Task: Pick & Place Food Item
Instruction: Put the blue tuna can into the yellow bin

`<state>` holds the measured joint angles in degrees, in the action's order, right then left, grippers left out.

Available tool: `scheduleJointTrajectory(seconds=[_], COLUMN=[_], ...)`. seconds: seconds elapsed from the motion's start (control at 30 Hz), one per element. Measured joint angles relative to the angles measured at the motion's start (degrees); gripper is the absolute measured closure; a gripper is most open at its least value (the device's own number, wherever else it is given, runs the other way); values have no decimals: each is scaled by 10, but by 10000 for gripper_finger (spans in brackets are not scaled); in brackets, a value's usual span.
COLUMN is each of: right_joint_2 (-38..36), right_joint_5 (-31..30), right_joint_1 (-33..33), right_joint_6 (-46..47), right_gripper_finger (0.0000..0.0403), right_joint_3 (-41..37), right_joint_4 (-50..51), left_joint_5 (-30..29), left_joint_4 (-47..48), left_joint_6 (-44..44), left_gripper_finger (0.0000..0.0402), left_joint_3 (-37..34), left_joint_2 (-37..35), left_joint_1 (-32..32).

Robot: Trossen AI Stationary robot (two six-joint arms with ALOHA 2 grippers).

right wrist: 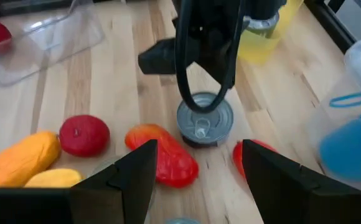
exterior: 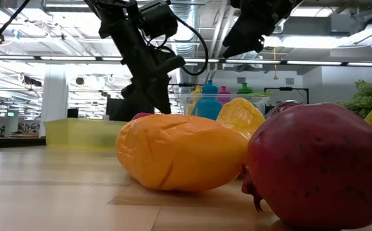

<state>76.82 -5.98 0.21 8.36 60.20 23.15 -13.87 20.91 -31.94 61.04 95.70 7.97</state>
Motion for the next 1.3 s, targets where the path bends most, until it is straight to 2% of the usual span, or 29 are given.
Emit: scheduleJointTrajectory(seconds=[0.3,0.5,0.87,1.03,1.13,1.23,1.3], right_joint_2=[-23,-55,-82,-73,-73,-73,-73], right_joint_5=[0,0,0,34,49,50,50], right_joint_1=[0,1,5,10,10,9,9], right_joint_6=[-22,-19,-13,-8,-1,2,2], right_gripper_finger=[177,177,177,177,177,177,177], right_joint_3=[0,0,0,0,0,0,0], right_joint_4=[-29,-6,10,20,22,26,26], left_joint_5=[1,6,-18,-13,17,62,71], left_joint_4=[0,-2,11,23,24,37,38], left_joint_6=[22,32,32,32,32,25,41], left_gripper_finger=[401,401,401,400,383,346,316], left_joint_3=[0,0,0,0,0,0,0], left_joint_2=[0,0,-49,-56,-61,-61,-61], left_joint_1=[0,0,0,-2,-6,-6,-10])
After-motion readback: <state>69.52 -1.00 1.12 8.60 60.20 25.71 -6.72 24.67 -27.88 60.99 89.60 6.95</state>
